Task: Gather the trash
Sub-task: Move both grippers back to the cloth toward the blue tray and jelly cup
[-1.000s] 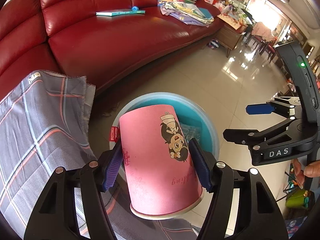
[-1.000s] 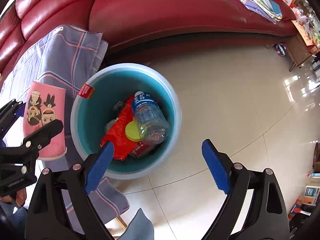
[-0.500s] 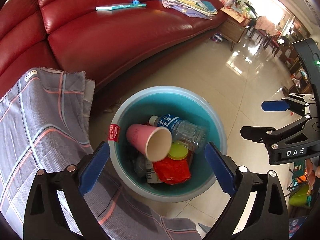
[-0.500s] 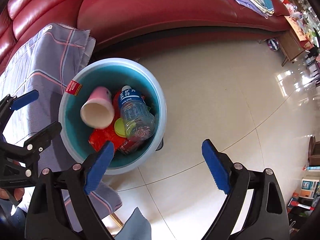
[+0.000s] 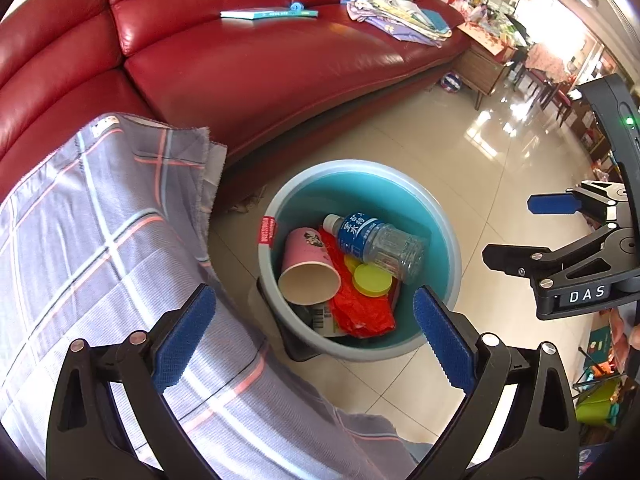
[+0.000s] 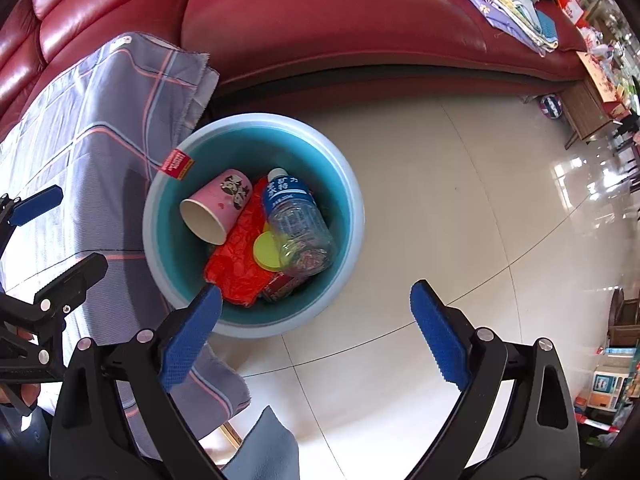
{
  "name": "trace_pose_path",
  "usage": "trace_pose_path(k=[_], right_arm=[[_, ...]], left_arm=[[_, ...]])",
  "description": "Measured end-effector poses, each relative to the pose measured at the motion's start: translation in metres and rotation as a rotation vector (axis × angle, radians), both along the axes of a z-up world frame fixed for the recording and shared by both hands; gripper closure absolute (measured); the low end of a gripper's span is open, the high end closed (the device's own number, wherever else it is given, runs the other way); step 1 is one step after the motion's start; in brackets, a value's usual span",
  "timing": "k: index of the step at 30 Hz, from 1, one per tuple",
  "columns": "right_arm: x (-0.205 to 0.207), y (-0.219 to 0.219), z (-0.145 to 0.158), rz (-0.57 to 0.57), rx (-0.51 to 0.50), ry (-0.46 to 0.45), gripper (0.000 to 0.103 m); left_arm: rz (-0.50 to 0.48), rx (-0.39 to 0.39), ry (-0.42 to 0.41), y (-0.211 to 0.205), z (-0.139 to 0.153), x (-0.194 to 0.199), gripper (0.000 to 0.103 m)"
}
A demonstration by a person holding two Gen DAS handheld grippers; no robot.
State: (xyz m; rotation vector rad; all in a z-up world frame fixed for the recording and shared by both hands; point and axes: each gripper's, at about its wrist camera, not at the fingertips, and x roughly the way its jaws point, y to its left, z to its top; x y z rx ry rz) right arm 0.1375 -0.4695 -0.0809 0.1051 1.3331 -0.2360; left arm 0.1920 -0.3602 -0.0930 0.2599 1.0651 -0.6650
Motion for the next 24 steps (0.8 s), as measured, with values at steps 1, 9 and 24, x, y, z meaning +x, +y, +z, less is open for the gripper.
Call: trace_pose_path(k=[1,9,24], right_arm=[[-0.001,0.005,0.003,0.004,-0.001,-0.006,0.012],[-0.008,0.058,0.022,0.063,0.007,-0.046,0.012],[-0.013,0.239,0.015,0.309,0.055,-0.044,0.012]], left_arm=[[0.004,0.000,-0.008,0.005,0.003,-0.002,0.004],[0.055,-0.010,-0.053,0.067,0.030,-0.025,0.004],[0.248,0.047,-0.082,0.273,0.038,-0.078,0.004]])
